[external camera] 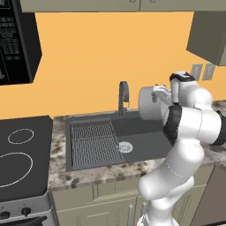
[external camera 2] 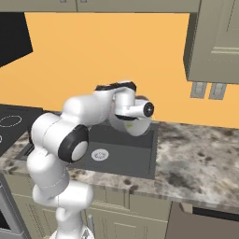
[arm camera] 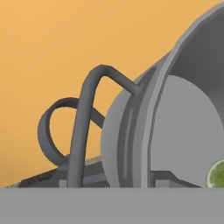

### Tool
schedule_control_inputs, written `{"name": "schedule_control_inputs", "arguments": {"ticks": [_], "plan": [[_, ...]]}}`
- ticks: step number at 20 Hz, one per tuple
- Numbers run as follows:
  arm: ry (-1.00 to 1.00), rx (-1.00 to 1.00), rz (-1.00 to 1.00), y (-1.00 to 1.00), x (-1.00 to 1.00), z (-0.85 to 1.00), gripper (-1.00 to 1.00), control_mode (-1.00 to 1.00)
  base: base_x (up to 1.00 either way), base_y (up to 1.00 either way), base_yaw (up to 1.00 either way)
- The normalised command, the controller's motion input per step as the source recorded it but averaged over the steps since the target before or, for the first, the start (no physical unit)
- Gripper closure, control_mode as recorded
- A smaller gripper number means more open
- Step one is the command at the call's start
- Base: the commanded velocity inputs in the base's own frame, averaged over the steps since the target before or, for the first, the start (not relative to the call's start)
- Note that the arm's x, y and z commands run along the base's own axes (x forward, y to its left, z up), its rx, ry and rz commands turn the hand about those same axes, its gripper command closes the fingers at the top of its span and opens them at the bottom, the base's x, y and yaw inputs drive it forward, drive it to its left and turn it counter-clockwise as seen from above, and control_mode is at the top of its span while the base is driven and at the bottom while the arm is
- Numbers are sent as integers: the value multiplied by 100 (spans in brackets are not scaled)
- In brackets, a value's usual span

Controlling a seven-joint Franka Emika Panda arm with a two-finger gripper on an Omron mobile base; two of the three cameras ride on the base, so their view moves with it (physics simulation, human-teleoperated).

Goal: Dump the lemon wedge from the pot into the sink. Then turn on the water and wash the lemon wedge. Then turn off the water and put the lemon wedge back in the pot.

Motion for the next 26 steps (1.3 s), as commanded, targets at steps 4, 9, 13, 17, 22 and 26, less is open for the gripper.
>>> {"name": "schedule_control_inputs", "arguments": {"ticks": [4,9,13,17,22,26], "plan": [[0,14,0,-6,12,0,100,-100,0,0,0],[0,7,0,-6,24,-8,100,-100,0,0,0],[0,3,0,-1,51,-10,100,-100,0,0,0],[0,5,0,-1,49,-3,100,-100,0,0,0],[0,7,0,-7,21,0,100,-100,0,0,0],[0,8,0,-10,21,-6,100,-100,0,0,0]]}}
